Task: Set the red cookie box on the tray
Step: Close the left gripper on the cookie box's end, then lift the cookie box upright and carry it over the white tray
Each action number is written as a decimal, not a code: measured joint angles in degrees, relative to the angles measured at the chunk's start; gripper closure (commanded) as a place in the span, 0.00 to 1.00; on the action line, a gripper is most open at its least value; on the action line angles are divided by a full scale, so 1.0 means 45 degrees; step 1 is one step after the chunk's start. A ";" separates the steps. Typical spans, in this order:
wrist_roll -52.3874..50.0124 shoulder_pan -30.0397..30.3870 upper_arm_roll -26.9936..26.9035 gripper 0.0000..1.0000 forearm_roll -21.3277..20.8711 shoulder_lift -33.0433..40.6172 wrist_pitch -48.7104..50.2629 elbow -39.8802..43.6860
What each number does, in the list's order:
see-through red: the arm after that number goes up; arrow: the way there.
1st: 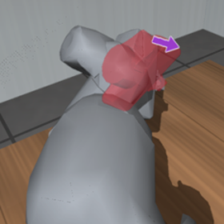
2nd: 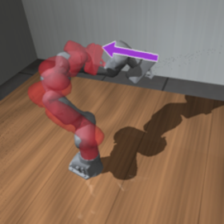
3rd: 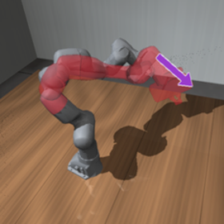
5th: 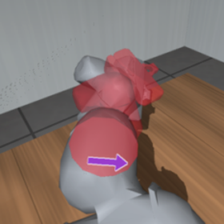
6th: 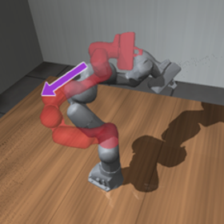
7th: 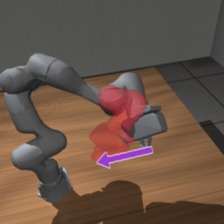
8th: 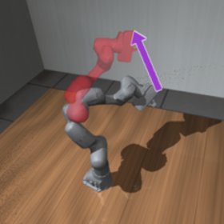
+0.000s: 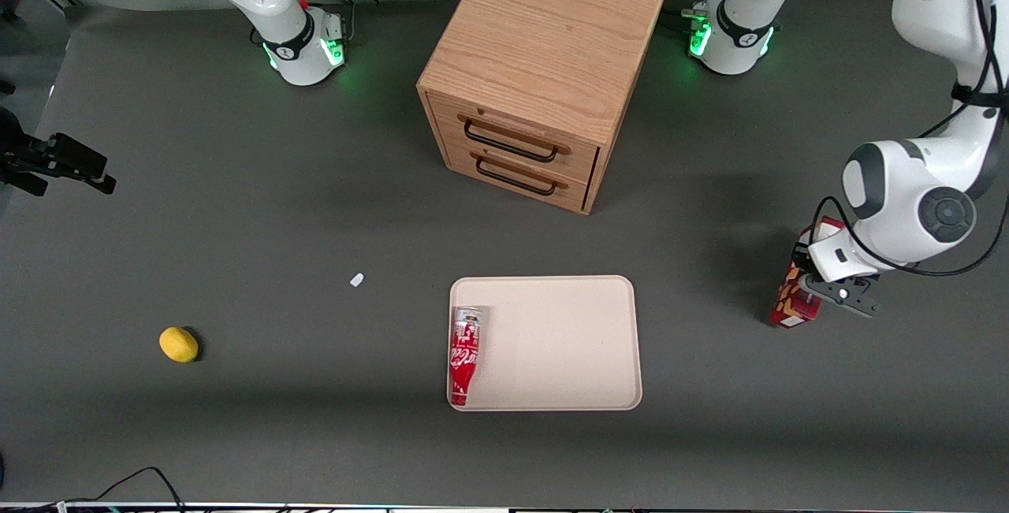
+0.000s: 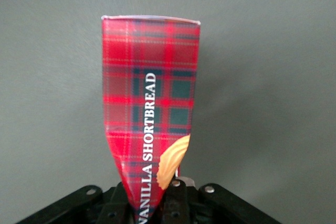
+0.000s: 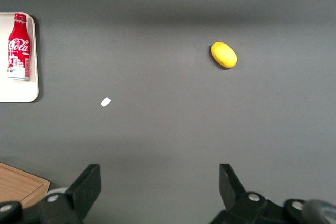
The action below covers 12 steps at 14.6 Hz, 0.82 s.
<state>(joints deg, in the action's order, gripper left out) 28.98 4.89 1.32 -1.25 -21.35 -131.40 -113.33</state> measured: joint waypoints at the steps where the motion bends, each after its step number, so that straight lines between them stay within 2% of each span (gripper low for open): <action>1: -0.0199 -0.0048 0.0000 1.00 0.0064 0.0203 0.1018 0.0617; 4: -0.1364 -0.0342 0.0031 1.00 0.0136 0.0852 0.4156 0.2683; 8: -0.4138 -0.1189 0.0388 1.00 0.0154 0.1105 0.7630 0.5525; 10: -0.5684 -0.1621 0.0786 1.00 0.0163 0.1038 0.8696 0.6579; 12: -0.7142 -0.1986 0.1238 1.00 0.0192 0.0870 0.8866 0.7129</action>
<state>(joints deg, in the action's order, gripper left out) -3.16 -4.05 6.89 -0.39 -17.44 -91.50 -81.25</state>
